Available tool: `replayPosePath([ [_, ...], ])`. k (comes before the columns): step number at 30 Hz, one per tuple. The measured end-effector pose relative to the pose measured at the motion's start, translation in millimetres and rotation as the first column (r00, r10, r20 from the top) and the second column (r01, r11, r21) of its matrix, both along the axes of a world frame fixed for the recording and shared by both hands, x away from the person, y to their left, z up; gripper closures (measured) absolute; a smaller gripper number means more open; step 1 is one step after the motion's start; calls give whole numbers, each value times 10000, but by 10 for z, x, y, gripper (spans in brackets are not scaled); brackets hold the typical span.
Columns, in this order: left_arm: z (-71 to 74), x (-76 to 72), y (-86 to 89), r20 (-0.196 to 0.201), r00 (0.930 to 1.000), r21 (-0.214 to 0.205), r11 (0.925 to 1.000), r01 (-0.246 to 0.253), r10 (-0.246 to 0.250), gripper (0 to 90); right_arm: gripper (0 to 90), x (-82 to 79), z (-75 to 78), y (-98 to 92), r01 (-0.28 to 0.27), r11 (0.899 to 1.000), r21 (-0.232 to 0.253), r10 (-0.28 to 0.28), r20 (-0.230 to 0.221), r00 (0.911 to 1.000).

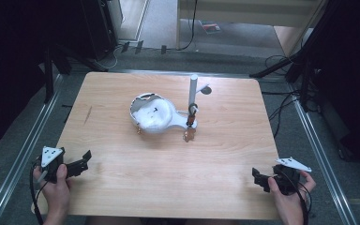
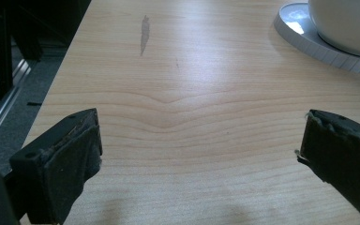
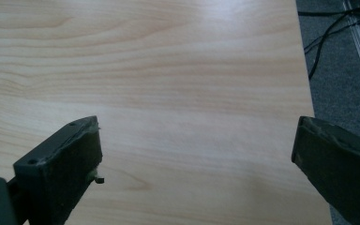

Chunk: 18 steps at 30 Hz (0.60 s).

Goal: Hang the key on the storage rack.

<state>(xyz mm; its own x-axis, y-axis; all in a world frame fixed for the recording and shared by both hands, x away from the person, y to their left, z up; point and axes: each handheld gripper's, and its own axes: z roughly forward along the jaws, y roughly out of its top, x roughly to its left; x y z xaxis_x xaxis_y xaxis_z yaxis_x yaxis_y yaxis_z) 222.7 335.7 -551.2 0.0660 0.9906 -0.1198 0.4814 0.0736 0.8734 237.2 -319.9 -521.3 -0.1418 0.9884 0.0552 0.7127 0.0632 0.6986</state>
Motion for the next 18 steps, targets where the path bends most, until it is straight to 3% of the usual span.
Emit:
replayPosePath([
  [5, -1, 1, 3, -3, 10000, -30, 10000, -10, 10, 0, 23, -125, -110, -160, 280, 9996, 96, -280, 56, 9996],
  [9, -1, 4, 1, -9, 10000, -11, 10000, 4, -4, 0, 23, -231, -166, -265, 471, 9986, 246, -480, 361, 9982],
  [18, 1, 5, -2, -82, 10000, 49, 10000, 37, -36, 0, 23, -286, -179, -298, 676, 9965, 488, -698, 450, 9965],
])
